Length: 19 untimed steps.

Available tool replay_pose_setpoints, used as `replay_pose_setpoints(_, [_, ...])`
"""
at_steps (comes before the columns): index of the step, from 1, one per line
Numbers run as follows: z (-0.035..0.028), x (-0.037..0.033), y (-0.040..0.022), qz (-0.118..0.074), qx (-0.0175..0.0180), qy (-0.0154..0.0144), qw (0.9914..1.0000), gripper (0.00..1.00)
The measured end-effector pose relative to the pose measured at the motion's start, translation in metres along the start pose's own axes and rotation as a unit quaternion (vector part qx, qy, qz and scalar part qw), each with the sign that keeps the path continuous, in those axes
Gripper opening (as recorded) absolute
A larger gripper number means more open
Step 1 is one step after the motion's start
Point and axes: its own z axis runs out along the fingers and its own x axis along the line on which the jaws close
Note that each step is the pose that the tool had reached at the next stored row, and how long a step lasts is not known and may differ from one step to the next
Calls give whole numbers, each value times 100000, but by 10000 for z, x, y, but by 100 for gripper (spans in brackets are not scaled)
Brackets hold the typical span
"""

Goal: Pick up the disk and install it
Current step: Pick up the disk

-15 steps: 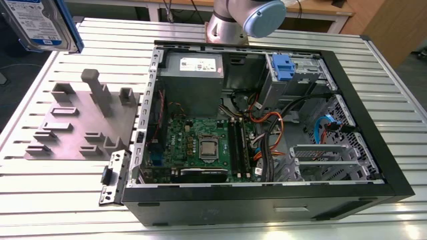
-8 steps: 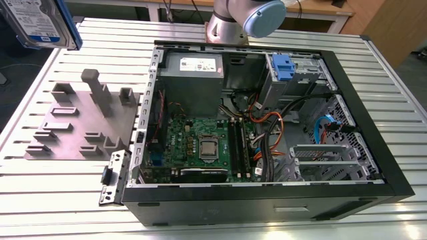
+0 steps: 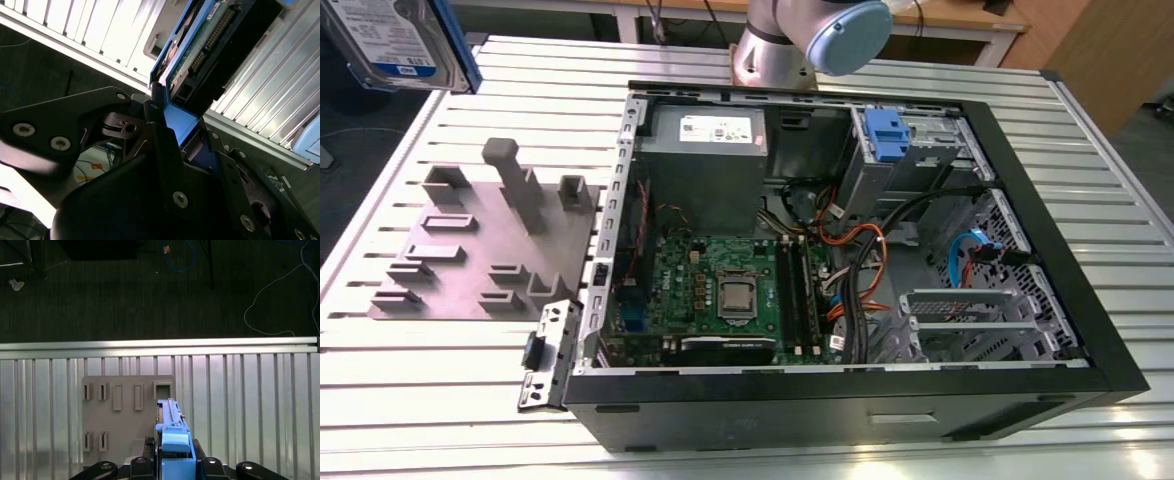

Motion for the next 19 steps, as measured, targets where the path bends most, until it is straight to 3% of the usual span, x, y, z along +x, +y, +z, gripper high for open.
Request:
replay_pose_setpoints(13, [-129,-3,0,0,1,0,100000,37])
replay_pose_setpoints(19, [-138,-3,0,0,-1,1,100000,37])
